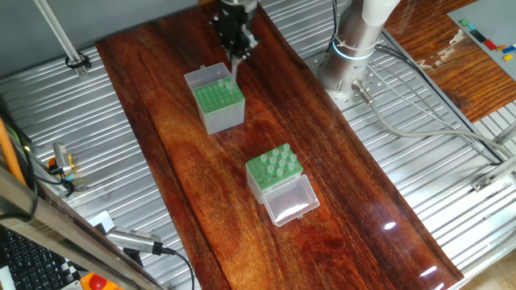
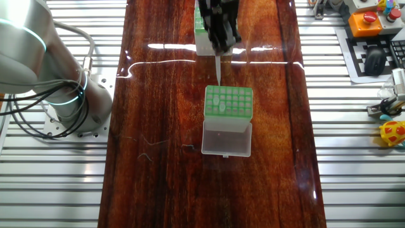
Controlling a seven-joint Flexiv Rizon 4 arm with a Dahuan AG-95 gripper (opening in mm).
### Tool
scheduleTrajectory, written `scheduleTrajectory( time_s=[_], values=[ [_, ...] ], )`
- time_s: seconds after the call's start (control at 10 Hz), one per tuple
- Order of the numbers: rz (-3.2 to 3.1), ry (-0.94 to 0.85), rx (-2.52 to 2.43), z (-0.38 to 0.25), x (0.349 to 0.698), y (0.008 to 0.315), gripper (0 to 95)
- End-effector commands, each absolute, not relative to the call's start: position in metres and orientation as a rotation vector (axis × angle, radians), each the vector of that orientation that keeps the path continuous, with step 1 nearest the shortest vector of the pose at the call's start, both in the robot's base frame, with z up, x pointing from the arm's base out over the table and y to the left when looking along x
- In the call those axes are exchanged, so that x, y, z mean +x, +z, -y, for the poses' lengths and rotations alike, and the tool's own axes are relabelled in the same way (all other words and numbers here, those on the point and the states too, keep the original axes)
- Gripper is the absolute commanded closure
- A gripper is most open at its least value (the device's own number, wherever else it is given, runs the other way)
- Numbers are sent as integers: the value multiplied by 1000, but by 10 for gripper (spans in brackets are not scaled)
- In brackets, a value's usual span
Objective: Transfer all large pipette tips from one holder to another
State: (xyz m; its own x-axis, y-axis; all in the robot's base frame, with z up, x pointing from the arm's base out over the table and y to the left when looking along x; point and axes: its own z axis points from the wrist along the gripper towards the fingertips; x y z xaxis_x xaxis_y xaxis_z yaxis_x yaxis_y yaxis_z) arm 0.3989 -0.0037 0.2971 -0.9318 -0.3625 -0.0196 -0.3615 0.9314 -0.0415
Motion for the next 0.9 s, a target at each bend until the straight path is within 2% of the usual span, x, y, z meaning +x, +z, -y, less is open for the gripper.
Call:
scheduleTrajectory(
  time_s=[0.1,0.9],
  values=[
    [-3065,-34,-652,4,398,296,950],
    [-3088,-38,-593,17,394,292,950]
  ],
)
